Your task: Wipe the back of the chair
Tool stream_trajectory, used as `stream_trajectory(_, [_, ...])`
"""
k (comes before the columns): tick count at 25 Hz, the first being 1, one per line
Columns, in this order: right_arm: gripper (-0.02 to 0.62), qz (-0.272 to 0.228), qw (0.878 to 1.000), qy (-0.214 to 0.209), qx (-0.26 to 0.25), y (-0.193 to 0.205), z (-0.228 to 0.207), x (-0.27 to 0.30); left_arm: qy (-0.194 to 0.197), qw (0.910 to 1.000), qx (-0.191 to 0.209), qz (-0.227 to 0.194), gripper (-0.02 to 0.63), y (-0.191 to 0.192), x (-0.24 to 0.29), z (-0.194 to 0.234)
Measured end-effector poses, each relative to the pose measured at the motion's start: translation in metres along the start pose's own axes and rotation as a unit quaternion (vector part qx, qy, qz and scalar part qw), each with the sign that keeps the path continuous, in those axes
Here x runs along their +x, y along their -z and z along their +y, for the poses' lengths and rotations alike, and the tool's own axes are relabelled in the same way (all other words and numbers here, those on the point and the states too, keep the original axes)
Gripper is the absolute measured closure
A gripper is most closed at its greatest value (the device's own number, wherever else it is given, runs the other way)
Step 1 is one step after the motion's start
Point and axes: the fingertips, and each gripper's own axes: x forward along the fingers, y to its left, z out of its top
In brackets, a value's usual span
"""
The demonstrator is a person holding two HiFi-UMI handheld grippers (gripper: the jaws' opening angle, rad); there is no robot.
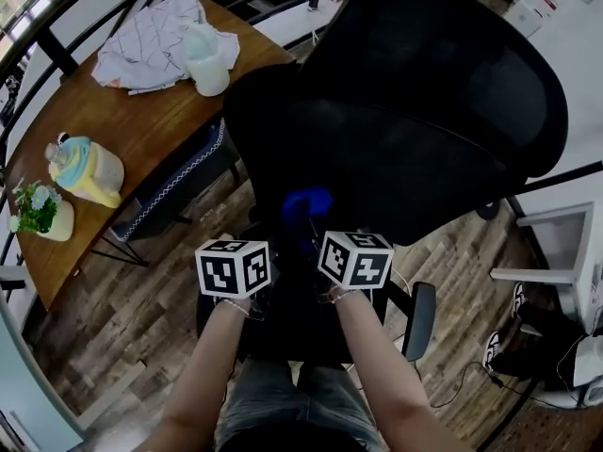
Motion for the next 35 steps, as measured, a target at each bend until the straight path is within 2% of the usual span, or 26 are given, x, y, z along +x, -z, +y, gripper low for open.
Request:
stream_trajectory(8, [0.462, -0.005, 1.000, 0.016, 0.018, 0.001, -0.042, -0.023, 0.006, 0.9997, 0.020, 0.015, 0.569, 0.010, 0.020, -0.028])
stream_trajectory(18, [0.462, -0.026, 0.997, 0.051, 0.047, 0.004, -0.103, -0.062, 0.037, 0.9979, 0.037, 0.037, 0.569, 0.025, 0.053, -0.082])
stream_trajectory(24, [0.462, -0.031, 0.997, 0.059, 0.031, 0.003, -0.135, -0.082, 0.052, 0.9959, 0.053, 0.051, 0.569, 0.034, 0.072, -0.114])
stream_trajectory(28, [0.462, -0.036, 0.996, 0.069, 0.040, 0.005, -0.156, -0.094, 0.060, 0.9948, 0.062, 0.055, 0.569, 0.036, 0.080, -0.130])
stream_trajectory(35, [0.462, -0.041, 0.994, 0.086, 0.050, 0.005, -0.193, -0.117, 0.105, 0.9886, 0.079, 0.072, 0.569, 0.045, 0.098, -0.169])
